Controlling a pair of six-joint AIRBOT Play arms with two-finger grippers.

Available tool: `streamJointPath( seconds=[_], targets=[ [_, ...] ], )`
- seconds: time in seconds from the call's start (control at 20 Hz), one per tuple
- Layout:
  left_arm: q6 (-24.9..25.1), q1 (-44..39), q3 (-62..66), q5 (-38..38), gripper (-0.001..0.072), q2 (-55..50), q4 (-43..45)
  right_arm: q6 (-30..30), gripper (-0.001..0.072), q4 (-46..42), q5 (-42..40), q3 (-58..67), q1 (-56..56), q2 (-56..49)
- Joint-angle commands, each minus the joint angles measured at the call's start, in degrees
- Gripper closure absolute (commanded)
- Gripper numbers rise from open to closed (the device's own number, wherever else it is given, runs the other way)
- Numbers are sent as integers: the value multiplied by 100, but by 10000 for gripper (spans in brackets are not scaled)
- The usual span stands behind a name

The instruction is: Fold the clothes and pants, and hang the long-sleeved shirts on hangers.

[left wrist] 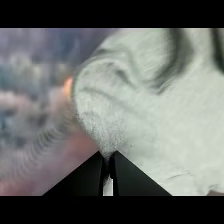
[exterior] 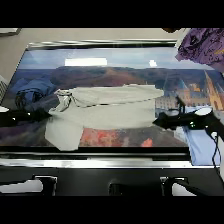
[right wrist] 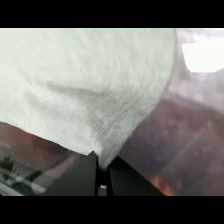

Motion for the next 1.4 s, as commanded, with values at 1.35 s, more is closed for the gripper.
streamJointPath(
  seconds=[1.35],
  targets=[
    [-3569, -761, 4649, -946, 695, 4308, 3060, 3309, 688, -4035, 1086, 6863, 704, 2286]
  ],
)
